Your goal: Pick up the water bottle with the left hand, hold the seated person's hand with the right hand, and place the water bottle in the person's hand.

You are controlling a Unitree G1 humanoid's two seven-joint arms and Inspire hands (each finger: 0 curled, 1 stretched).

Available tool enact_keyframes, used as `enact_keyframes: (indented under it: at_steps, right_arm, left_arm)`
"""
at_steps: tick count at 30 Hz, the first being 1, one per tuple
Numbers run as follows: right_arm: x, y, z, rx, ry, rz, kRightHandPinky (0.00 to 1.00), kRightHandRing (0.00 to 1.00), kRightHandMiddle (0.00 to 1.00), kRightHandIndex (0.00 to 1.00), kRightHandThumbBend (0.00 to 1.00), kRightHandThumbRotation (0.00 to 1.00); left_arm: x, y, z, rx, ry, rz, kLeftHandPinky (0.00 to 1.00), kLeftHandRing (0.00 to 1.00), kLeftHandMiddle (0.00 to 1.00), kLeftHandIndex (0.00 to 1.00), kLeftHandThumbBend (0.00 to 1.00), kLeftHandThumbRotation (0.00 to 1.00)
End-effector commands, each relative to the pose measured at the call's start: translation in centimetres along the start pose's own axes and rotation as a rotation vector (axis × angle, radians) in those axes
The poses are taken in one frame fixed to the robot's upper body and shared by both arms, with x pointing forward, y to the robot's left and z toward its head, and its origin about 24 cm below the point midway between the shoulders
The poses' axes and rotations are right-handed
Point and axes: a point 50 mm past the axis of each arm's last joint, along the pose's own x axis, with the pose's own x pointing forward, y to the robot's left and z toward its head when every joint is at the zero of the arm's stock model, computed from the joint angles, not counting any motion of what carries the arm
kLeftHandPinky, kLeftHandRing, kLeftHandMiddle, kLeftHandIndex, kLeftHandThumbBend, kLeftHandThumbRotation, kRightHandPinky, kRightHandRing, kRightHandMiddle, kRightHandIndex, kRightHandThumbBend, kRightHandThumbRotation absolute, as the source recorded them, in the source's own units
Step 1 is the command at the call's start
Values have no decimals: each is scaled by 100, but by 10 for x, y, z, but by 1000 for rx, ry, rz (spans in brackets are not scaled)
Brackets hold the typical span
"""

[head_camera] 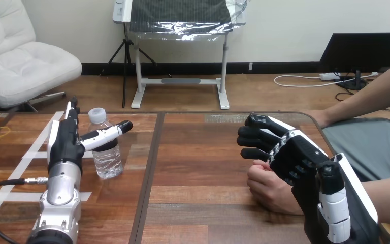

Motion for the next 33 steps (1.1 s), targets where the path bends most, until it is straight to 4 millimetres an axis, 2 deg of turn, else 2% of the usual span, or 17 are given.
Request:
enact_keyframes:
  at_steps: [1, 33]
  right_arm:
    - [13, -2, 15, -30, -90, 20, 77, 80, 80, 81, 75, 100]
    - [13, -2, 16, -30, -91, 21, 76, 79, 79, 81, 75, 100]
  left_arm:
    - [14, -6, 35, -8, -82, -1, 99, 100, 100, 100, 100, 19]
    - [18, -16, 33, -25, -9, -38, 96, 100, 100, 100, 100, 20]
